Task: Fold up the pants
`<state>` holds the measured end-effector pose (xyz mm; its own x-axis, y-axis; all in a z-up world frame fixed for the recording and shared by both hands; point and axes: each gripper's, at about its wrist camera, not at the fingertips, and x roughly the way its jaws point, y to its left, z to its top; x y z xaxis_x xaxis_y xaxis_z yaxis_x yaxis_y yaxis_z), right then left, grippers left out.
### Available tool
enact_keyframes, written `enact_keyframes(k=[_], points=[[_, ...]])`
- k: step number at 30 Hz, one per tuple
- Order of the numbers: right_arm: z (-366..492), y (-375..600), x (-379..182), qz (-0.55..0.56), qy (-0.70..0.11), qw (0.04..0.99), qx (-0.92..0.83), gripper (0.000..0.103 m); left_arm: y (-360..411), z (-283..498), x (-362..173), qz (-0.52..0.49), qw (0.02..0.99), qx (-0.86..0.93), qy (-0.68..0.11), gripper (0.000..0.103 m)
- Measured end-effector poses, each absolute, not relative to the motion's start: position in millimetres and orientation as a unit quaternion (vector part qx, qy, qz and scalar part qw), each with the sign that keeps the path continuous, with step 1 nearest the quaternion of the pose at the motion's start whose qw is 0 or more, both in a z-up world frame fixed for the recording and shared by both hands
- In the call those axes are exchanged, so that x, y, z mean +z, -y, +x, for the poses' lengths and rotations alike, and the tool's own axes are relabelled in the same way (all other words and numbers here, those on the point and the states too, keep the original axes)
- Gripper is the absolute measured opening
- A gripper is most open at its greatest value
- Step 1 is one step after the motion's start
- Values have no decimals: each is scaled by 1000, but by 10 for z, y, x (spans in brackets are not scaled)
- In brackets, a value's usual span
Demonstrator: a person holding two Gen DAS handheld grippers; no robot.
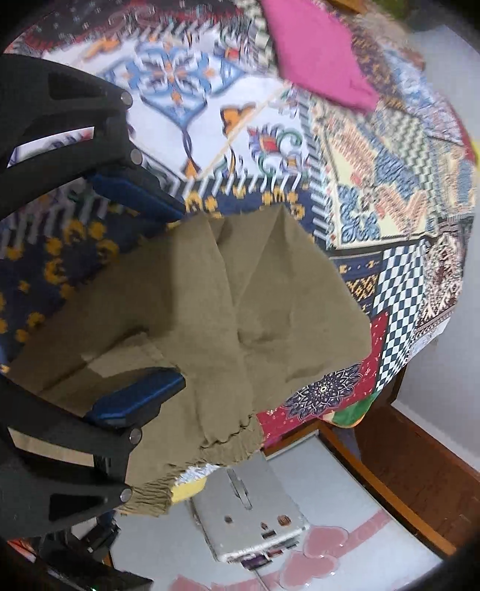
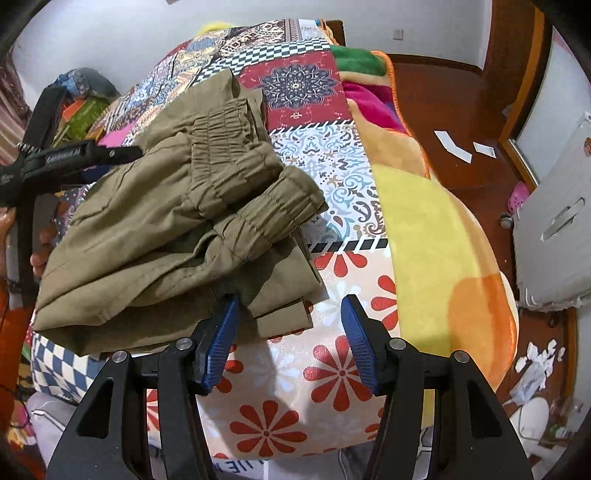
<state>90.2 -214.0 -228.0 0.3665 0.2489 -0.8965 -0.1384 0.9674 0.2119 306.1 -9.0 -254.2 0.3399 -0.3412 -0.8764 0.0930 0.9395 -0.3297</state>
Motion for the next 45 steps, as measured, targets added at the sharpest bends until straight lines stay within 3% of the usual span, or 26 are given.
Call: enact_keyframes(k=[3, 7, 9, 15, 33, 45], points=[[924, 2116, -2284, 42, -549, 827, 113, 53, 110, 3163, -2599, -129, 806, -141, -560, 80], [968, 2082, -2301, 34, -547, 829, 110, 53, 146, 3205, -2579, -124, 812, -140, -553, 60], [1003, 2074, -2305, 31, -546, 830, 109, 53, 111, 3216, -2556, -127, 816, -140, -546, 43], [1160, 2064, -2316, 14, -546, 831, 104, 53, -5, 3068, -2464, -126, 830, -140, -525, 23], [1992, 1475, -2361, -40, -539, 824, 167, 53, -834, 1808, -2140, -173, 858, -38, -481, 18], [2357, 998, -2359, -89, -531, 820, 193, 53, -954, 1494, -2110, -171, 854, -10, -492, 20]])
